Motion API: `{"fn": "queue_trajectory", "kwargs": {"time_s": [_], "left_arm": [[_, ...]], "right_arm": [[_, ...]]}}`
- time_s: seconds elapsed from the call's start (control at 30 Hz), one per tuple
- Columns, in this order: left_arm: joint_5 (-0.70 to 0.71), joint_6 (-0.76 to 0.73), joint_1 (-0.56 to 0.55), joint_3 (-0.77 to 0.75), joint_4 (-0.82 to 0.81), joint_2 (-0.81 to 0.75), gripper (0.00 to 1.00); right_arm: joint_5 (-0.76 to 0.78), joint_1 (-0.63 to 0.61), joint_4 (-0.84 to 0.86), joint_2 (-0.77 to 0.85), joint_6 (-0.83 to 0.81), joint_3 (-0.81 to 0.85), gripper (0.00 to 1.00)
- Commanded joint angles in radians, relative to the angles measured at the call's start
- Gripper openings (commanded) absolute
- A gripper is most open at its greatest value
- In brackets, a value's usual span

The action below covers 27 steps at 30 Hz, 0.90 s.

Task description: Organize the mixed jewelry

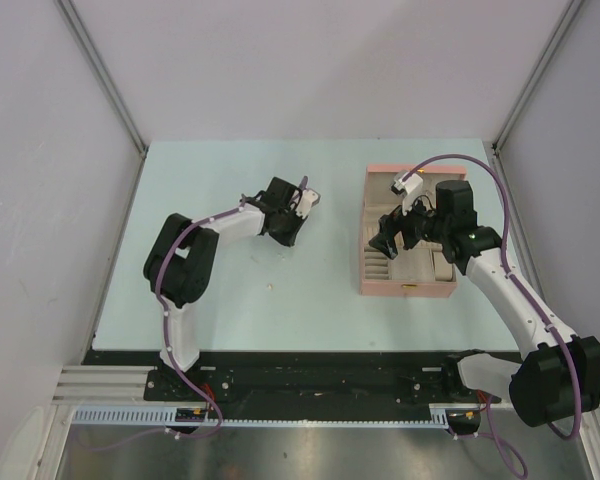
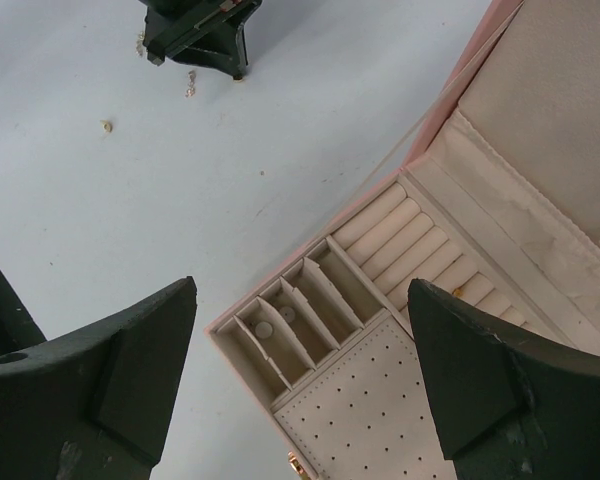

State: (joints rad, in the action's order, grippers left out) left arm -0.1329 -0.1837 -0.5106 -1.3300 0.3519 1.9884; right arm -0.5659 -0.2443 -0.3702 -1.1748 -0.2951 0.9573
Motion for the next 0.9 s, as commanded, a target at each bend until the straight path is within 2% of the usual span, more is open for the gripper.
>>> {"fn": "queue_trajectory", "kwargs": {"time_s": [0.0,0.3,0.57,0.7,0.8,0.87], "left_arm": [[-0.007,0.007,-0.006,-0.041,0.001,0.007,0.12],[-0.019,0.006,-0.008,-0.041,0.007,0.003,0.01],[-0.079,0.023,-0.006,-0.025,0.013,-0.043,0.00],[-0.146,0.038,-0.003,-0.008,0.018,-0.094,0.00],[-0.247,0.070,0.012,-0.011,0.028,-0.138,0.00],[-0.371,0.116,0.029,-0.020,0.042,-0.164,0.00]], "right_arm": [[-0.022,0.004,0.005,0.007,-0.021,0.000,0.91],[-0.022,0.004,0.004,0.001,-0.024,0.000,0.91],[-0.031,0.005,0.007,0.009,-0.019,0.000,0.93],[-0.060,0.005,0.016,0.017,-0.009,0.000,0.96],[-0.100,0.002,0.031,0.026,-0.001,0.000,0.99],[-0.118,-0.009,0.050,0.041,-0.004,0.001,1.00]]}}
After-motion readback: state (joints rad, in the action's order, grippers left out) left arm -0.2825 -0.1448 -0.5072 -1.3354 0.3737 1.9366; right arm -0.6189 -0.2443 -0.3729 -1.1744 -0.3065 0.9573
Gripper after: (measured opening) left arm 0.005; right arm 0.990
